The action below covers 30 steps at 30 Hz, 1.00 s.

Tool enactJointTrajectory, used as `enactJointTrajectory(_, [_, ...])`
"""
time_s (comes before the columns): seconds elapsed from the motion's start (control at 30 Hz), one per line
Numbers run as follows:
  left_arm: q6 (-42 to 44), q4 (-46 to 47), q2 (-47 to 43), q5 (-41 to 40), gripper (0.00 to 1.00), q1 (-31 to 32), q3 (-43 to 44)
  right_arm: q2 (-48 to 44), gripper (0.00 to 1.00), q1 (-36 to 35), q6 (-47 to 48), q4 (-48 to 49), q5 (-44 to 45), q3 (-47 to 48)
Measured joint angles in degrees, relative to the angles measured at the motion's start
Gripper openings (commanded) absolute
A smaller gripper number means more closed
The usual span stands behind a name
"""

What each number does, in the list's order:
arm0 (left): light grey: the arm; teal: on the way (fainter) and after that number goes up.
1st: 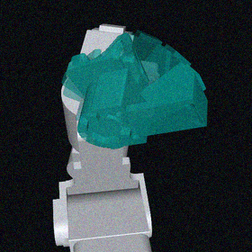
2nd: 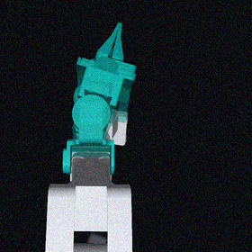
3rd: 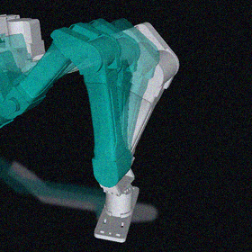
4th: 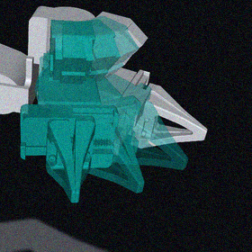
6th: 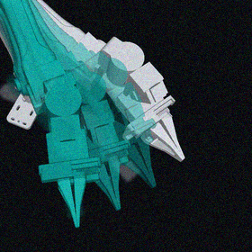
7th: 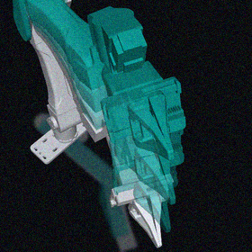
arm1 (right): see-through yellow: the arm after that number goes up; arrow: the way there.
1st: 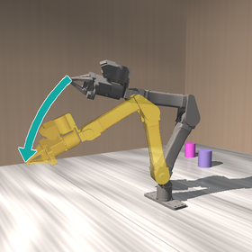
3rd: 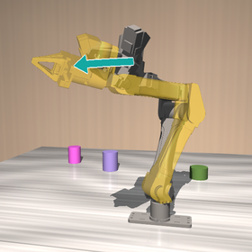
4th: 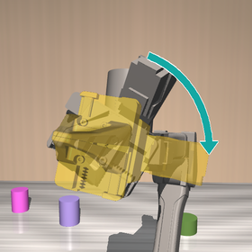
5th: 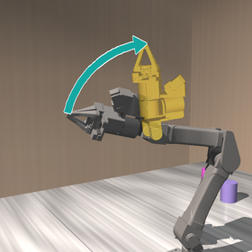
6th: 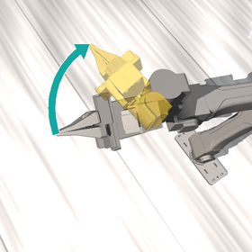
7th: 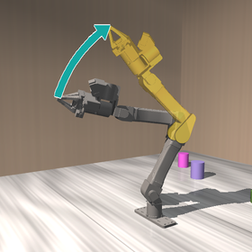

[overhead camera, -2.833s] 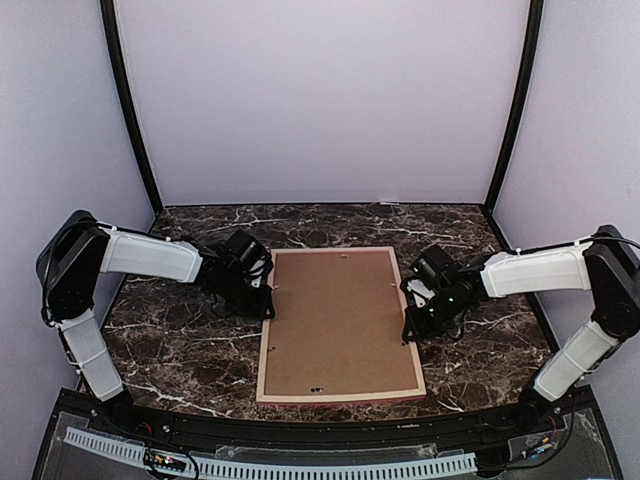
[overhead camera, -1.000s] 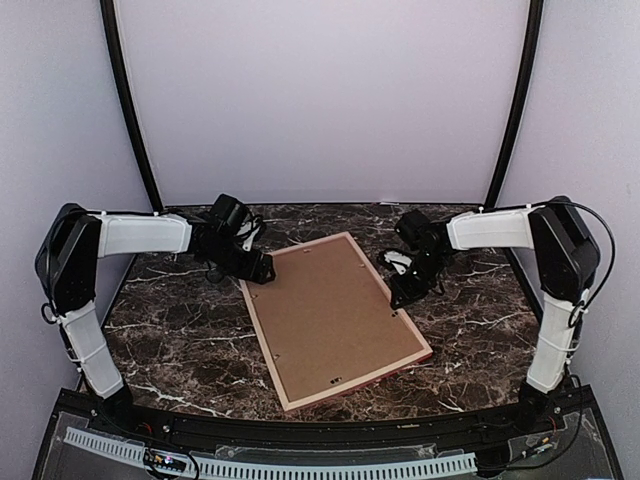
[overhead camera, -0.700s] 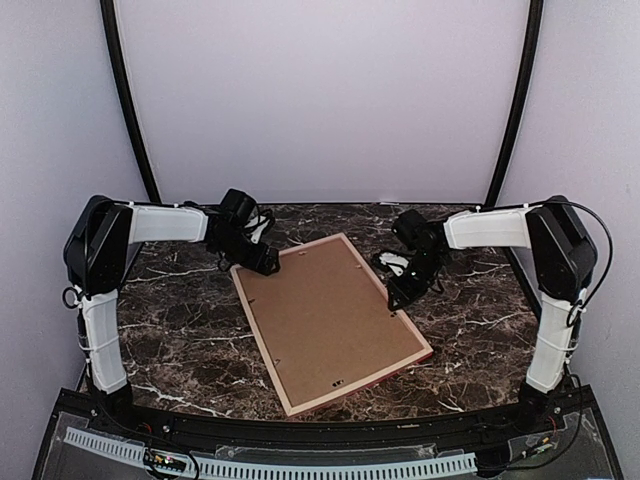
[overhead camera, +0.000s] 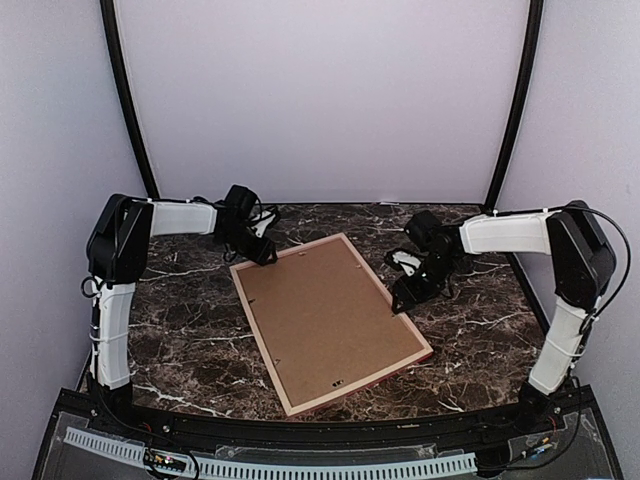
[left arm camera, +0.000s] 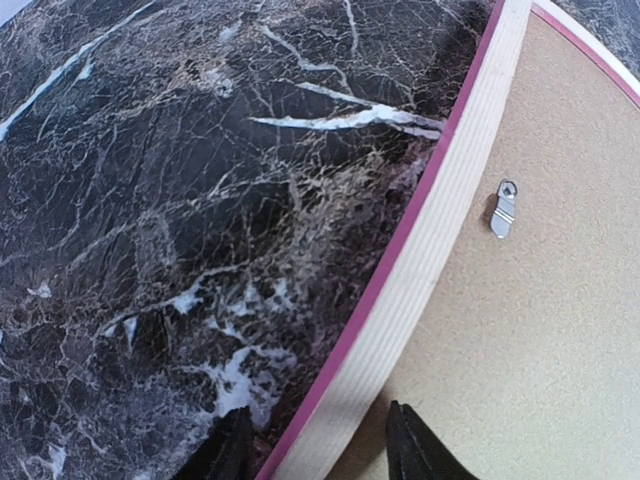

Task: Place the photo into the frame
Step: Rotate the photo frame at the center of the board.

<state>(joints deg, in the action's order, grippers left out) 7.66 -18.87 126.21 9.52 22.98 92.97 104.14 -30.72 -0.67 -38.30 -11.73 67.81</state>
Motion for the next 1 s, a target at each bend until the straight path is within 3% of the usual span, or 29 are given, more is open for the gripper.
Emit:
enactJointTrajectory(0.2, [-1.1, -0.1, 0.0, 0.1, 0.32, 0.0, -0.1, -3.7, 0.57, 1.6, -4.9, 2.0, 0.1, -1.7])
enactJointTrajectory(0.4, [-3.4, 4.1, -1.9, 0.9, 0.29, -0.8, -4.8, -8.3, 0.61, 2.4, -12.3, 4.7, 0.1, -6.7])
enactJointTrajectory(0.7, [-13.4, 12.9, -9.7, -0.4, 0.28, -2.8, -19.0, -16.3, 0.66, 2.4, -22.4, 7.7, 2.1, -12.7])
enactJointTrajectory(1.0, [-25.3, 22.6, -21.8, 0.7, 0.29, -4.0, -38.6, -22.8, 0.69, 0.2, -31.6, 12.1, 2.8, -23.5])
